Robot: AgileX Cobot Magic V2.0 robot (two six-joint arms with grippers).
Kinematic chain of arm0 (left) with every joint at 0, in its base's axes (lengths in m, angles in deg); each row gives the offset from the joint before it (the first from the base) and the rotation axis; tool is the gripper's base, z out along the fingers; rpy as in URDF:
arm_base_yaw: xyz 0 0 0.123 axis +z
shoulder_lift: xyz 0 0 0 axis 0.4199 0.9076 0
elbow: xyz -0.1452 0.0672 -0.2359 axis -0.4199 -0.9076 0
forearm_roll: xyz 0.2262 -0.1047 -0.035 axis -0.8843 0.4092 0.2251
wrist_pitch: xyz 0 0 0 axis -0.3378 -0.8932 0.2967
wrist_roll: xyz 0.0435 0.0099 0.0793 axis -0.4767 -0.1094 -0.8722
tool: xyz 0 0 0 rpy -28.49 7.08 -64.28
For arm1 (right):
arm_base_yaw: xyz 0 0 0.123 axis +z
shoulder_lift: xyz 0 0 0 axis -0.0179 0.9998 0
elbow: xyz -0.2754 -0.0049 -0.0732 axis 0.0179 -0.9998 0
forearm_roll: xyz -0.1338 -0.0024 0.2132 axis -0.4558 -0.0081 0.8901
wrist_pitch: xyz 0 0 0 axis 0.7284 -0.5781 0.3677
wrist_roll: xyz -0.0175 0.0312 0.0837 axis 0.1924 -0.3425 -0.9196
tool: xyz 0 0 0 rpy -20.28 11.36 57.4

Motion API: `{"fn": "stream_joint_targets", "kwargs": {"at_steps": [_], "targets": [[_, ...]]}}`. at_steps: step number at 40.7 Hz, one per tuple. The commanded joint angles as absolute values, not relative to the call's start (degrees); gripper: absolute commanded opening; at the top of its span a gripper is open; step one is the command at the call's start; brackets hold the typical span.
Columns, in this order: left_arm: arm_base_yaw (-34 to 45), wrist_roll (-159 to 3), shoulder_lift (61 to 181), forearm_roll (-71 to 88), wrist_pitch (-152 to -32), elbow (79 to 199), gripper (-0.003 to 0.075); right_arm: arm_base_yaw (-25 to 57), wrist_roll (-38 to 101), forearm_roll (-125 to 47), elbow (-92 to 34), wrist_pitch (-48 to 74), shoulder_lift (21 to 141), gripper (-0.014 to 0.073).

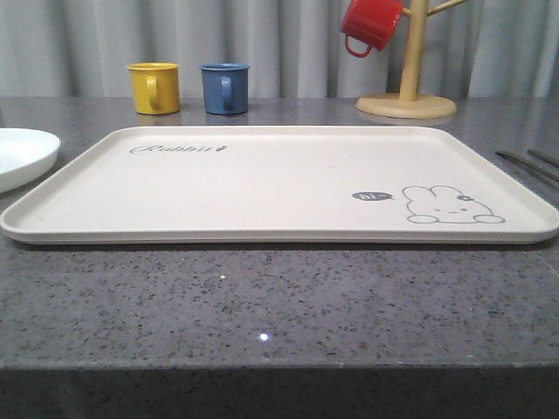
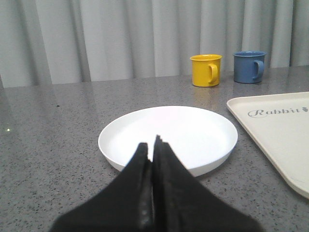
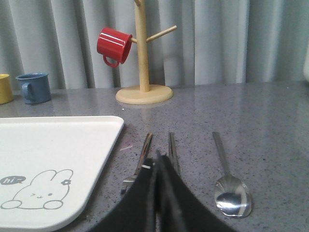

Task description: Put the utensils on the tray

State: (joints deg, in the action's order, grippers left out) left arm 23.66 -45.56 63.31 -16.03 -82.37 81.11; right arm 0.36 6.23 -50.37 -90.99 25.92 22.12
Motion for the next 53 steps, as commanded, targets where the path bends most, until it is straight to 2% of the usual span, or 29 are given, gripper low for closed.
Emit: {"fn": "stream_joint_targets", "kwargs": {"at_steps": [1,22,27,33,44,53], "targets": [[23.74,-45.48,61.92,-15.52,-77.51,81.27,-0.0018,-0.06,6.5,-50.71,-90.93,31.04,21.14,-0.0122],[23.74,-45.48,61.92,-15.52,-77.51,81.27,-0.0018,-0.06,6.5,-50.71,-90.88,32.09,21.14,-0.0122],[23.74,-45.48,61.92,-15.52,-73.71,81.49,-0.0018,-0.06,6.5,-49.7,-90.45,32.21,21.14,-0.0122],[23.74,-45.27,62.01,-15.52,-73.06,87.23,-0.0018,-0.06,6.5,-48.6,-84.72,28.21,21.14,-0.0122],[23.74,-45.27,66.25,-15.52,-89.87,108.03,-0.0018,-0.06,6.62,-49.76,-65.78,7.03,26.38,-0.0122],[23.74,-45.27,76.45,-15.52,-105.6,123.48,-0.0018,-0.06,6.62,-49.76,-52.62,-1.34,37.53,-0.0122]]}}
